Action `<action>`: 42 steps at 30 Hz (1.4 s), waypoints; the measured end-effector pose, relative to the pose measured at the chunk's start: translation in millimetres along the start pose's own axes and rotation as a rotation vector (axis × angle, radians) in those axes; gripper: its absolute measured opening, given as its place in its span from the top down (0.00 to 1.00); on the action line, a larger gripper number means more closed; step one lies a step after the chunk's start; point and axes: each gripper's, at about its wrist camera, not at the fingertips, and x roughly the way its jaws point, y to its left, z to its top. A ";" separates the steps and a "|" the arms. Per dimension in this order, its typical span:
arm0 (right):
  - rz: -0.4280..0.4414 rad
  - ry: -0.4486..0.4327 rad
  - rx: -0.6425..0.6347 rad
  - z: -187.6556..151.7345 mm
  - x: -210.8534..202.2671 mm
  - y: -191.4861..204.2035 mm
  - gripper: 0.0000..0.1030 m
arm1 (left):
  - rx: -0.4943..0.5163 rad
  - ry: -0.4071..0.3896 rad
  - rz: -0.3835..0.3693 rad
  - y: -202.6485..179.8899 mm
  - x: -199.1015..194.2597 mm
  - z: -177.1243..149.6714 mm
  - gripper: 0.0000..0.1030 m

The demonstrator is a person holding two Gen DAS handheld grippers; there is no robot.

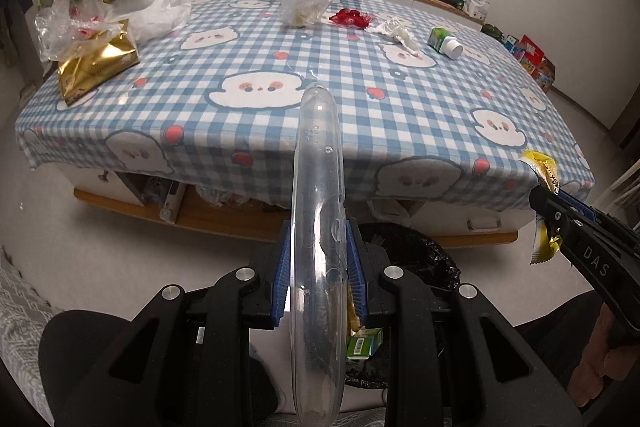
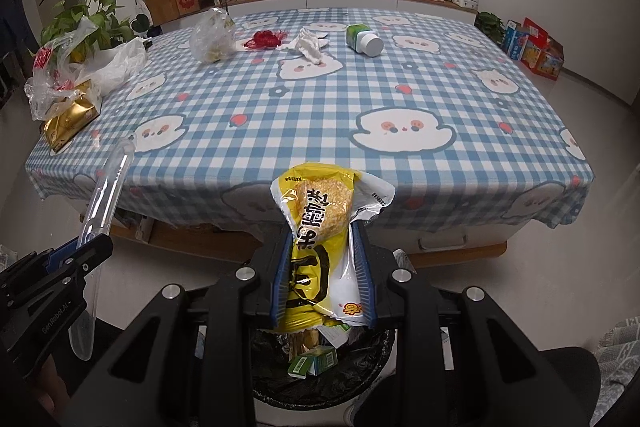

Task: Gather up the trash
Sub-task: 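Carry the clear tube and yellow snack bag over the black trash bin, then open the left tool to drop the tube while the right tool drops the snack bag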

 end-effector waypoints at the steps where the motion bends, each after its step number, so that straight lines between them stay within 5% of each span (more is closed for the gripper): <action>1: 0.000 0.005 -0.001 -2.7 0.9 1.1 0.74 | 0.002 0.005 0.003 0.5 1.2 -3.1 0.76; 37: -0.013 0.242 -0.049 -71.0 105.6 21.6 0.73 | -0.033 0.200 0.065 17.9 100.6 -64.1 0.76; 42: -0.005 0.240 -0.061 -70.5 110.1 27.2 0.67 | -0.041 0.205 0.070 20.6 103.6 -64.3 0.76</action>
